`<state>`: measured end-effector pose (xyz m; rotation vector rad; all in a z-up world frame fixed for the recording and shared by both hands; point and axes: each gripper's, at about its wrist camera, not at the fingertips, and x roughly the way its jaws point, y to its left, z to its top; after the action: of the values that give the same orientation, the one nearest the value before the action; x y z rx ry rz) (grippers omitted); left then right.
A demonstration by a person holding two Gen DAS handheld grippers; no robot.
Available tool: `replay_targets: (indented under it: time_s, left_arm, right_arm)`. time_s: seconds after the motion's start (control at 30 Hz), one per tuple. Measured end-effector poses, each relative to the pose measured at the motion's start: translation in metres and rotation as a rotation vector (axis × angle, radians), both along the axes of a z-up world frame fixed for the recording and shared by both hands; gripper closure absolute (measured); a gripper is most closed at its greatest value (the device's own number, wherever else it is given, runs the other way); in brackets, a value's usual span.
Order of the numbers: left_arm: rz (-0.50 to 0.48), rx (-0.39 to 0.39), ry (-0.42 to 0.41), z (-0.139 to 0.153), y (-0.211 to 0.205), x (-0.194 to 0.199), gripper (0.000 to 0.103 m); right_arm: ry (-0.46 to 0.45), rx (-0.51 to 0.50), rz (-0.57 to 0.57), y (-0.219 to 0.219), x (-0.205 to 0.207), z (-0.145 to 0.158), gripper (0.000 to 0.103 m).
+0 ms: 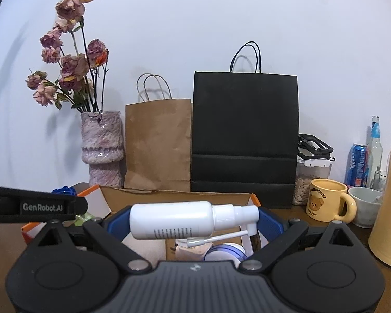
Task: Organize rigid objects
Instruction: 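Carry the white spray bottle and blue cap with both grippers over the box, then open both grippers to drop the spray bottle and blue cap into the box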
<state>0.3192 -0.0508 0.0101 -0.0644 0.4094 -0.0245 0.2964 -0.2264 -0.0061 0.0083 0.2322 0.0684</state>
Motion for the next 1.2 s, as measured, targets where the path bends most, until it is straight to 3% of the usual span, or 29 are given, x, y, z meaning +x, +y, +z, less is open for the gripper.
replay_targets:
  time_s: [1.0,1.07,1.13,1.2]
  left_arm:
    - [0.023,0.04,0.018,-0.014,0.002,0.077,0.048]
    - [0.029,0.044,0.018,-0.015,0.003,0.079,0.043]
    - [0.036,0.046,0.011,-0.015,0.005,0.079,0.026]
    - [0.038,0.044,-0.003,-0.014,0.006,0.076,0.019]
  right_arm:
    - [0.036,-0.031,0.034,0.005,0.073,-0.009,0.005]
    - [0.045,-0.033,0.031,0.004,0.075,-0.01,0.005]
    - [0.06,-0.03,0.03,0.003,0.077,-0.01,0.005]
    - [0.061,-0.032,0.022,0.003,0.076,-0.011,0.001]
